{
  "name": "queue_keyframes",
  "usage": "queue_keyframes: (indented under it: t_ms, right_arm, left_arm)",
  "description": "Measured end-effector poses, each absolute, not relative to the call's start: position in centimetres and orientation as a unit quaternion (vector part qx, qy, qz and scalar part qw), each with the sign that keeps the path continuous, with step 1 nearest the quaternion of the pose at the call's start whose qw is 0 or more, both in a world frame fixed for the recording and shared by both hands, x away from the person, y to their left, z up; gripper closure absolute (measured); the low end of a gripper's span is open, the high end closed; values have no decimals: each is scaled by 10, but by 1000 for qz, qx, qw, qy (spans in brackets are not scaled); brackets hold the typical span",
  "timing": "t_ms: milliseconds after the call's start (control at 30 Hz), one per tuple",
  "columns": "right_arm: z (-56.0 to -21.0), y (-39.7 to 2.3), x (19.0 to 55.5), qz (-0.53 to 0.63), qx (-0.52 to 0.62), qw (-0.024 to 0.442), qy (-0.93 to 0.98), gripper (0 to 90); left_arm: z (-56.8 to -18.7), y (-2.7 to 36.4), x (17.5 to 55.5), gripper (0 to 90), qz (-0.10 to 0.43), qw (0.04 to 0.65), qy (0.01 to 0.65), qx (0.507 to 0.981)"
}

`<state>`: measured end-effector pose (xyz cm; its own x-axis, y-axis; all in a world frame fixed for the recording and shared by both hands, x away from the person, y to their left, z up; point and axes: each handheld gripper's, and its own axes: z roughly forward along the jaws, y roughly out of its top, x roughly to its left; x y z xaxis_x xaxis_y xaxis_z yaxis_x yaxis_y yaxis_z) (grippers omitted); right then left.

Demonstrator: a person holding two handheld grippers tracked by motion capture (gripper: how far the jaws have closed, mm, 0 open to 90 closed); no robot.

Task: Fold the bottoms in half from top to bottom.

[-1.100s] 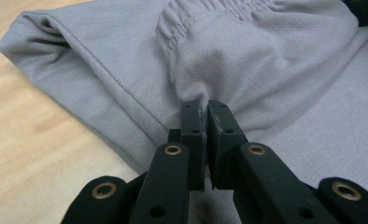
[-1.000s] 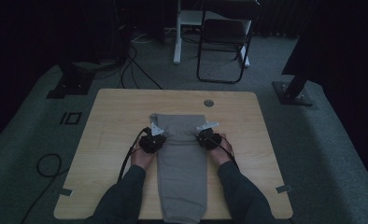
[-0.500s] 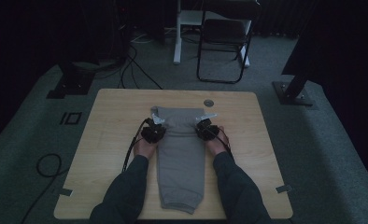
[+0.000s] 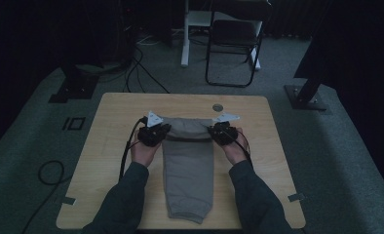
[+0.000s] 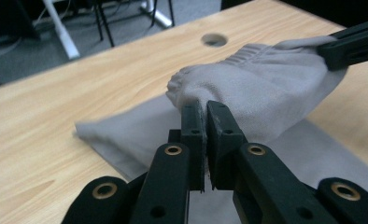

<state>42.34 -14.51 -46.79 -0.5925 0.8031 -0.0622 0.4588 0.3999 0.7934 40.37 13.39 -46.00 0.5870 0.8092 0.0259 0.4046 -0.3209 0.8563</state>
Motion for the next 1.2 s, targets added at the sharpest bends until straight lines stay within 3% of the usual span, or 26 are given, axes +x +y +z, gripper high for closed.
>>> queue_keyframes:
  t_ms: [133,300,567,933,1200]
  right_arm:
    - [-464,-151,401,389,369,225,814,868]
    - [-474,-152,383,377,358,216,827,868]
    - [-524,-149,360,323,351,171,862,869]
    - [-541,-151,376,325,377,161,852,867]
    - [-543,-149,403,328,394,178,840,867]
  left_arm:
    - [-453,138,382,858,229,439,372,785]
    - [-477,139,365,858,197,418,370,806]
    - [-533,138,353,856,142,361,391,834]
    - [-546,136,367,855,145,361,399,830]
    - [-548,130,402,855,166,360,424,814]
